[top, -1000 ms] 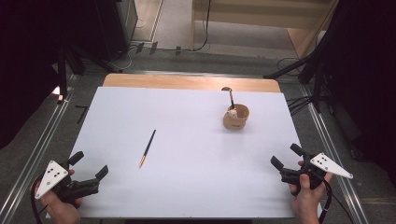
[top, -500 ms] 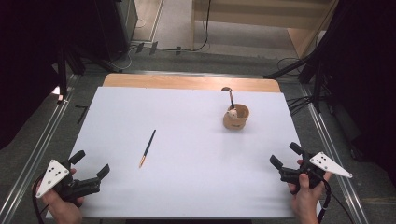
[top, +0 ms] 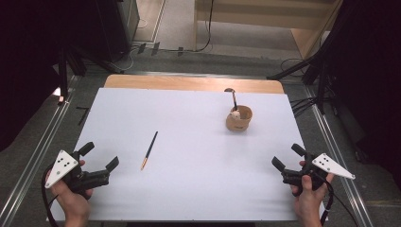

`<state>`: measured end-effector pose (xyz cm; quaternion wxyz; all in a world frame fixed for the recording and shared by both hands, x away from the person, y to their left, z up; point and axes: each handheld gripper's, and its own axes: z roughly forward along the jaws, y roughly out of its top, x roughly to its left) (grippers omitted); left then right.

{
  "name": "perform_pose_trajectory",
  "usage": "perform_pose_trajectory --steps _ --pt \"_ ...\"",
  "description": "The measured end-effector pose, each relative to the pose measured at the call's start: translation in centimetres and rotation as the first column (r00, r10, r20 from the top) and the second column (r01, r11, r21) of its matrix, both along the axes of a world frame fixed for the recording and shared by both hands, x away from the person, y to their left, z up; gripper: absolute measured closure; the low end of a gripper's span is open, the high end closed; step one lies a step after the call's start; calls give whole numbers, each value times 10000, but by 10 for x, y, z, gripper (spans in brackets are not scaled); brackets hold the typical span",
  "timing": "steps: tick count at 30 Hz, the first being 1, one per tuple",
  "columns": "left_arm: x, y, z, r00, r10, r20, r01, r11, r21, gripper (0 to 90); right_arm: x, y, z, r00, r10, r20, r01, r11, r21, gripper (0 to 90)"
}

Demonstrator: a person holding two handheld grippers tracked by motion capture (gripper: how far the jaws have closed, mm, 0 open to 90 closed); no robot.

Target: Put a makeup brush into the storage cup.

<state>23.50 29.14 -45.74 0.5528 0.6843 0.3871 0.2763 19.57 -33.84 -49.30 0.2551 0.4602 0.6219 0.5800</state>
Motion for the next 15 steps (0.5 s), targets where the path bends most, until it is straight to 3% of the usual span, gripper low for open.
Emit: perform_pose_trajectory --steps 15 --pt "38 -38 10 9977 -673 -66 672 9975 -217 12 2 1 2 10000 53 81 -54 10000 66 0"
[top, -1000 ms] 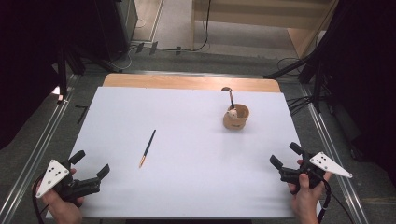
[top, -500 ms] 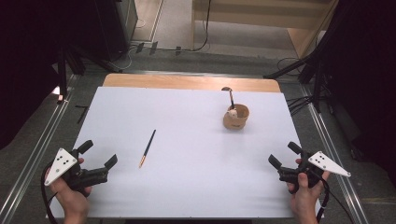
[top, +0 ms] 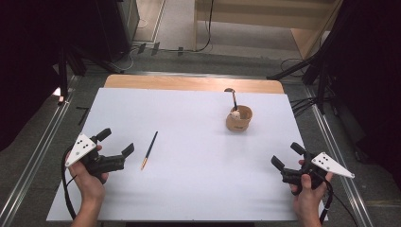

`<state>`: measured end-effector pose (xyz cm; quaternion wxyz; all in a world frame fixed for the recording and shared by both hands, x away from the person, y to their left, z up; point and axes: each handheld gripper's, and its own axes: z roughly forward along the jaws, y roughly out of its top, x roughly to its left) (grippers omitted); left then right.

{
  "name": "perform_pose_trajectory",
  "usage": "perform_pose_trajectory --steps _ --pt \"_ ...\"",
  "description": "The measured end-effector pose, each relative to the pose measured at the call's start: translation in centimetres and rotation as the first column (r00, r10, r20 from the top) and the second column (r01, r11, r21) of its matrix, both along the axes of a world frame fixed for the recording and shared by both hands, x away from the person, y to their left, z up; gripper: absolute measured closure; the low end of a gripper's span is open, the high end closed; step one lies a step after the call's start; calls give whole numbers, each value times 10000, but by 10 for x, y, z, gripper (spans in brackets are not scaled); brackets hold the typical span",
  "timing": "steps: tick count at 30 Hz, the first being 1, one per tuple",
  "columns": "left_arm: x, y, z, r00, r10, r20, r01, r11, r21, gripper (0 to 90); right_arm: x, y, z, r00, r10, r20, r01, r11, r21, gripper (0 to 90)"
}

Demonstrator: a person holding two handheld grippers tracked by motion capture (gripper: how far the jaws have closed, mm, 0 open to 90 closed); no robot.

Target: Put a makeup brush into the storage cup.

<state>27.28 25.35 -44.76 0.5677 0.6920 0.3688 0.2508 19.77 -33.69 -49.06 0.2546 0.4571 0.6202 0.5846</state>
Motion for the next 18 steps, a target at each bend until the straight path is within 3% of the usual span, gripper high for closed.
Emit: perform_pose_trajectory --steps 10,18 --pt "24 -29 6 9995 -316 3 316 9995 0 15 0 -1 0 10000 35 -8 -35 10000 94 0" --pt "40 -38 11 9998 -207 -10 207 9995 -247 16 2 -2 0 10000 14 -19 -13 10000 61 0"
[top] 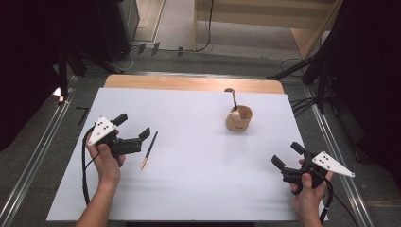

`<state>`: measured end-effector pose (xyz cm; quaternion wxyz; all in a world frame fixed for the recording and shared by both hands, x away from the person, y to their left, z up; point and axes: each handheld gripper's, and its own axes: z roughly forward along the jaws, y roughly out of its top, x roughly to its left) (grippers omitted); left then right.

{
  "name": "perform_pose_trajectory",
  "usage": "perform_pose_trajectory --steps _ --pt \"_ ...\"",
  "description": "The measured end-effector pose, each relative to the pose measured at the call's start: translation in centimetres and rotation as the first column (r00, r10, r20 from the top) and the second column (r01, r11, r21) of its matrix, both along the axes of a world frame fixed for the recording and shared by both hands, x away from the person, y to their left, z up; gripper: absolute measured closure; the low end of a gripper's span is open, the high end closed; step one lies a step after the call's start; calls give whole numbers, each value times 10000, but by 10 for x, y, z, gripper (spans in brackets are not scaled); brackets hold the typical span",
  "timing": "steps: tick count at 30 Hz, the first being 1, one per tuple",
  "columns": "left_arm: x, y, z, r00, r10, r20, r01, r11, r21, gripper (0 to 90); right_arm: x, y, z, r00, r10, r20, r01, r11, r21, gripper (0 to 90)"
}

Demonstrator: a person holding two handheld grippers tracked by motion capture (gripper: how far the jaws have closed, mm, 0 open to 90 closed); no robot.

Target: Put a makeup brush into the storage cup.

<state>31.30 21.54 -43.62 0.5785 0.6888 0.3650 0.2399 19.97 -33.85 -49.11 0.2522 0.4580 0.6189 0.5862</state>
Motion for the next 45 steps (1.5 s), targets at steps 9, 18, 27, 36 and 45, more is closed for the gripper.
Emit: perform_pose_trajectory --steps 9,18,27,36,45 --pt "13 -11 6 9979 -22 -647 67 9976 696 43 1 0 0 10000 -1 -38 1 10000 46 0" --pt "25 -31 11 9832 -64 -1826 472 9744 2198 136 3 1 -2 9999 59 -103 -58 10000 68 0" --pt "38 -44 6 9201 693 -3856 802 9301 3585 177 4 1 -3 9998 46 -178 -45 10000 68 0" --pt "44 -57 -9 8106 1671 -5612 1565 8618 4826 282 4 1 -3 9998 45 -205 -44 10000 74 0" --pt "45 -60 -25 7351 2387 -6345 2287 7938 5636 496 5 0 -4 9995 55 -322 -53 10000 56 0"
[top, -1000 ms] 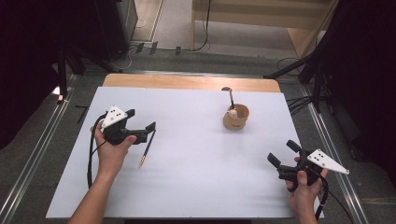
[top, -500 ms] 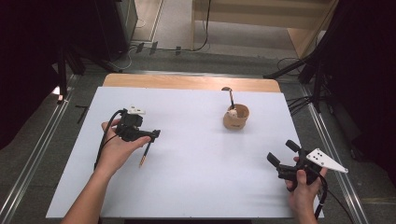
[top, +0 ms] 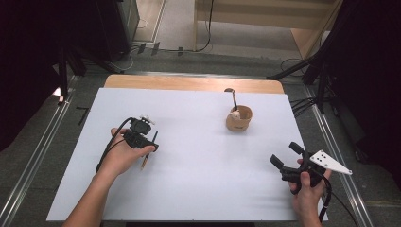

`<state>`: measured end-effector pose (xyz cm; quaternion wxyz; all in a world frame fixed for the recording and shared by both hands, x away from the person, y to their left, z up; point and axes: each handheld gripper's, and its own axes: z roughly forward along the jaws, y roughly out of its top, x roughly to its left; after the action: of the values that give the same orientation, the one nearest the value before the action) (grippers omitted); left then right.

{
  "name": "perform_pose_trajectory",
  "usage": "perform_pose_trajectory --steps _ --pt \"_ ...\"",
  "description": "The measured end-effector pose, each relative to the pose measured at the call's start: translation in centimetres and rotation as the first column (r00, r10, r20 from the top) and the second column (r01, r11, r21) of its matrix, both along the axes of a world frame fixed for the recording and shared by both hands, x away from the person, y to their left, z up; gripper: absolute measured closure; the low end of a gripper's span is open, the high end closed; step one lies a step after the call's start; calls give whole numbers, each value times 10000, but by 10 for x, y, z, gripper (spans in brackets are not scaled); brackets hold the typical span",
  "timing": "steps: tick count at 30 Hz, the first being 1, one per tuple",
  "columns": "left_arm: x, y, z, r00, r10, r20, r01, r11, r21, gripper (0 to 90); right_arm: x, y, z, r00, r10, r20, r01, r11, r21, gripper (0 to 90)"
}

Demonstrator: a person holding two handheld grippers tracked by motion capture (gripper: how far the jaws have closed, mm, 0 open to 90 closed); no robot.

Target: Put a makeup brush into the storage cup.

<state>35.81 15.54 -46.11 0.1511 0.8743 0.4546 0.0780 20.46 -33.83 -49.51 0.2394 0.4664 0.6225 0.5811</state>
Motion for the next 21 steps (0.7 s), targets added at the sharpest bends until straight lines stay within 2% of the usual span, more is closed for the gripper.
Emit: perform_pose_trajectory --steps 1,2,4,5,6,9,11,12,13,15,19,21 --pt "-1 0 -2 9998 -87 -151 89 9998 178 520 0 0 0 10000 -6 -10 6 10000 -11 0" --pt "-1 0 -2 9998 -87 -151 89 9998 178 541 0 0 0 10000 -5 -25 5 10000 -11 0" --pt "-1 -1 -4 9989 -70 -453 78 9998 174 563 0 0 0 10000 -13 -35 13 10000 2 0" --pt "0 -1 -6 9985 -106 -535 124 9994 331 625 0 0 0 10000 -21 -39 21 10000 6 0" --pt "0 -2 -8 9982 -129 -590 158 9987 490 625 0 0 0 10000 -21 -39 21 10000 6 0" --pt "-1 -5 -8 9982 -275 -525 319 9960 838 698 1 0 -1 10000 -48 -64 48 10000 -7 0" --pt "-1 -7 -8 9978 -338 -570 386 9955 860 726 1 0 -1 9999 -58 -99 58 10000 -3 0" --pt "0 -8 -8 9968 -495 -636 551 9944 906 769 1 -1 -1 9999 -51 -105 51 10000 -14 0" --pt "-1 -9 -8 9962 -521 -697 577 9950 816 848 1 0 -1 9999 -44 -115 43 10000 -46 0" --pt "-1 -11 -8 9963 -607 -609 664 9931 968 850 1 0 -1 9999 -47 -146 47 10000 -29 0" --pt "0 -8 -8 9948 -713 -731 767 9942 750 851 1 1 -1 9999 -28 -139 28 10000 -17 0" --pt "0 -4 -7 9955 -680 -660 708 9966 414 852 1 2 -1 9999 -17 -115 16 9999 -115 0"
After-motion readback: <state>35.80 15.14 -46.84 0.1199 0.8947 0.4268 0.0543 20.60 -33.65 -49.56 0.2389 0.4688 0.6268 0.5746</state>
